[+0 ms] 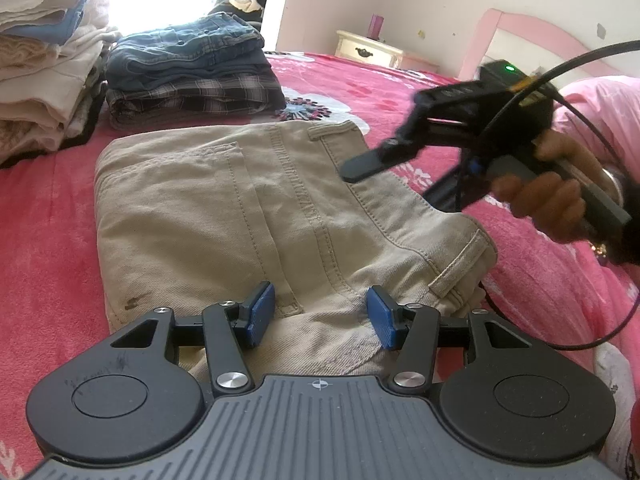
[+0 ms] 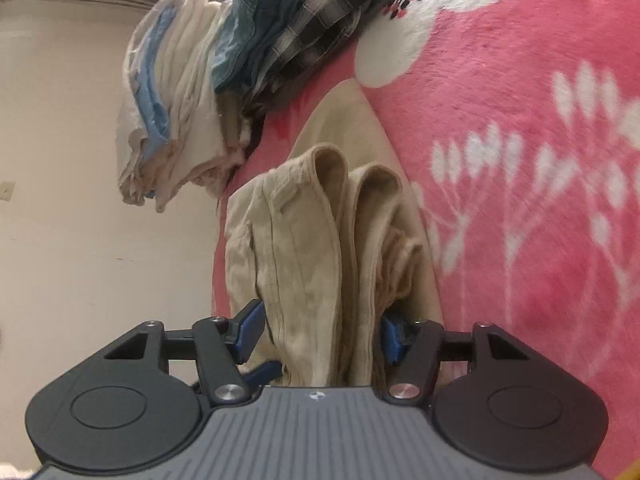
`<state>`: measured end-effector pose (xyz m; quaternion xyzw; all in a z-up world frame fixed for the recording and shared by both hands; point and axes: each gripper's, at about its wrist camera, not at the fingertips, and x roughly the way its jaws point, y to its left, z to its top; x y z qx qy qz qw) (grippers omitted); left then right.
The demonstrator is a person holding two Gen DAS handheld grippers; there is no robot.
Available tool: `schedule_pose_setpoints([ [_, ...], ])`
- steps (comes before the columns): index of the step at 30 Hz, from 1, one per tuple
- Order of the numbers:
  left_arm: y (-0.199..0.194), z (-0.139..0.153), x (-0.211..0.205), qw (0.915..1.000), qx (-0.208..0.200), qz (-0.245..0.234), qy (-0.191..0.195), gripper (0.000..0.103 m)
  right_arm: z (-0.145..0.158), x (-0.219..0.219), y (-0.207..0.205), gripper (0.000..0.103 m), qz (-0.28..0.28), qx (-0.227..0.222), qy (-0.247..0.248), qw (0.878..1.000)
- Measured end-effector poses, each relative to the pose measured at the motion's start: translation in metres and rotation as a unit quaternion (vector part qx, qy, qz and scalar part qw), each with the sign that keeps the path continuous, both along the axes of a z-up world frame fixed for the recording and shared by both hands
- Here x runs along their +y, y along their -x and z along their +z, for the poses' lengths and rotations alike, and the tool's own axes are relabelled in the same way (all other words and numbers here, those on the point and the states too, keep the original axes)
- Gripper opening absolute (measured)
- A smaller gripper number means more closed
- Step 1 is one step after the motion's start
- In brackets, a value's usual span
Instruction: Fold clothes
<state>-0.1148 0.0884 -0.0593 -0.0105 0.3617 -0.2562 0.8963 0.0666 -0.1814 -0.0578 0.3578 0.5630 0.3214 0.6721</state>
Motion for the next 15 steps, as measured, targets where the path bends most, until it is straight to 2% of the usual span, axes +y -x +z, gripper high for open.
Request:
schedule_pose_setpoints([
  [1,0.000,0.000,0.000,1.0000,0.000,0.002,0.000,0.052,0.001,0.004,-0.003,0.057,0.005,0.000,0.007,1.000],
  [3,0.001,0.001,-0.001,1.0000,0.000,0.007,-0.001,0.052,0.008,0.011,-0.004,0.030,0.017,-0.011,0.029,0.999],
  [5,0.002,0.002,-0.002,0.9999,0.001,0.011,-0.002,0.052,0.016,0.018,-0.005,0.023,0.029,-0.024,0.052,0.998],
  [8,0.004,0.006,-0.004,0.9997,0.005,0.023,-0.004,0.052,0.033,0.028,-0.007,0.022,0.058,-0.063,0.066,0.994],
  [11,0.003,0.011,-0.003,0.9992,0.010,0.038,-0.001,0.052,0.048,0.038,-0.014,0.021,0.080,-0.093,0.052,0.991],
  [15,-0.003,0.017,-0.002,0.9987,0.013,0.050,0.006,0.052,0.061,0.049,-0.029,0.021,0.102,-0.136,0.058,0.984],
])
